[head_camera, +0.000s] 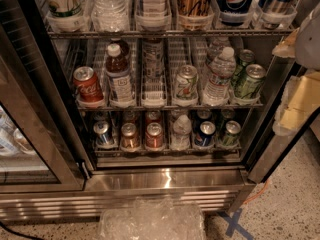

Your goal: Pick water bottle from middle shelf of fridge

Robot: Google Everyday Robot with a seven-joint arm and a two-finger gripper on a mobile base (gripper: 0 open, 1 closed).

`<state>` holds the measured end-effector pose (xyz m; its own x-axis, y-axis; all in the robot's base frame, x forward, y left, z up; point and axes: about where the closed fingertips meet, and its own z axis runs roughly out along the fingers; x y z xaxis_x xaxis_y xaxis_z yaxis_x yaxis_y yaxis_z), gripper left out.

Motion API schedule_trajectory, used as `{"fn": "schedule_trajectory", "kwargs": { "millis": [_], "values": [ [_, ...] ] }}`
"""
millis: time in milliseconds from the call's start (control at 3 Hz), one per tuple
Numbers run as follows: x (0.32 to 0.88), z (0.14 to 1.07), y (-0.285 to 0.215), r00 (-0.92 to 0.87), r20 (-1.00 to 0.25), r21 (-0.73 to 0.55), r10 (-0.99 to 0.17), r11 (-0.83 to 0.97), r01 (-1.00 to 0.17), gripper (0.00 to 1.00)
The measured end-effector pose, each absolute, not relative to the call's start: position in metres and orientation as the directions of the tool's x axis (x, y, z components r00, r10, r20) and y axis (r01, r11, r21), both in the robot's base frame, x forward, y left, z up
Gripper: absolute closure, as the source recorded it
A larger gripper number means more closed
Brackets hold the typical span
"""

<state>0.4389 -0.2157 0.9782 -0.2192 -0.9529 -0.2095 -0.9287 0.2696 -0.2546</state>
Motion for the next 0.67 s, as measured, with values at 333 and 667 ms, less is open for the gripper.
{"fn": "schedule_trajectory", "kwargs": {
  "millis": [333,667],
  "values": [
    [0.4389,0.9783,-0.2157,-0.219,-0.210,-0.255,-0.953,0.270,-0.929,0.00],
    [0.4400,0.9795,-0.2148,-0.227,-0.229,-0.264,-0.947,0.285,-0.921,0.00]
  ]
}}
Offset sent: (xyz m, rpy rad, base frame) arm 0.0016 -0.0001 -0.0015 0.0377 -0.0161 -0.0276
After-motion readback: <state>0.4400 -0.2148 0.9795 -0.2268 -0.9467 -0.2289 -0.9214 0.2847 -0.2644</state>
